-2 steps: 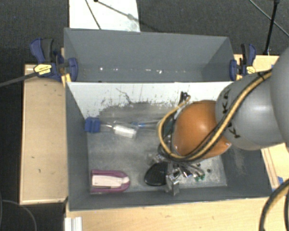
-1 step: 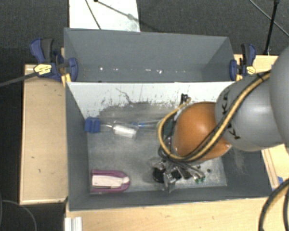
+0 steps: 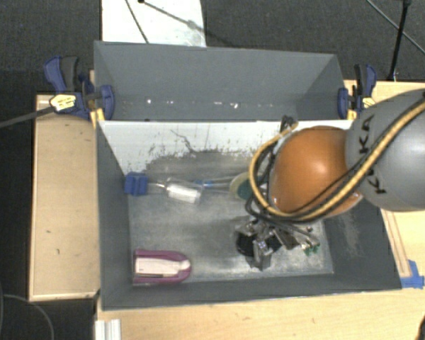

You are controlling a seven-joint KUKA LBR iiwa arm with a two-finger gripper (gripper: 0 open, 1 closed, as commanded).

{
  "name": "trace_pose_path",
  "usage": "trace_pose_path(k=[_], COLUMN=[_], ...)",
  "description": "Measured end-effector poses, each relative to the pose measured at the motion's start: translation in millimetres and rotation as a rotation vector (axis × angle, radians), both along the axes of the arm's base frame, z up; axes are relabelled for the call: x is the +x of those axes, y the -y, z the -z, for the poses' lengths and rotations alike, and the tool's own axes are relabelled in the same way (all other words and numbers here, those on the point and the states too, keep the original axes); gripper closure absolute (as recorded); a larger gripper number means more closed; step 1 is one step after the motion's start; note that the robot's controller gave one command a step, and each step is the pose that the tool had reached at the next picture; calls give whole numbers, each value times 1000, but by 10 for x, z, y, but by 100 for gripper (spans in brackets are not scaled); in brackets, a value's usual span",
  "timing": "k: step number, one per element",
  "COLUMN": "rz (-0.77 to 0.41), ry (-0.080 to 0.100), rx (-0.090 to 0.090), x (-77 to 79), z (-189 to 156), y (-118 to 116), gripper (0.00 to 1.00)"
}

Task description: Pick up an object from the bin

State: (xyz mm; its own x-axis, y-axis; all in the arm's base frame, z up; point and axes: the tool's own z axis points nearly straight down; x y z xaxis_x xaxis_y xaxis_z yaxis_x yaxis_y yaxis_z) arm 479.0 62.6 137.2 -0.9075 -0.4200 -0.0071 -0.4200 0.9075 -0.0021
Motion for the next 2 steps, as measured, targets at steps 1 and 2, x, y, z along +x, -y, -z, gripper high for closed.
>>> trace_pose_path(k=[1, 2], rz=[-799, -801], ry=[-3, 4], rx=[-3, -6], x=[233, 389], z=[-282, -1092], y=[-98, -28], gripper=[100, 100])
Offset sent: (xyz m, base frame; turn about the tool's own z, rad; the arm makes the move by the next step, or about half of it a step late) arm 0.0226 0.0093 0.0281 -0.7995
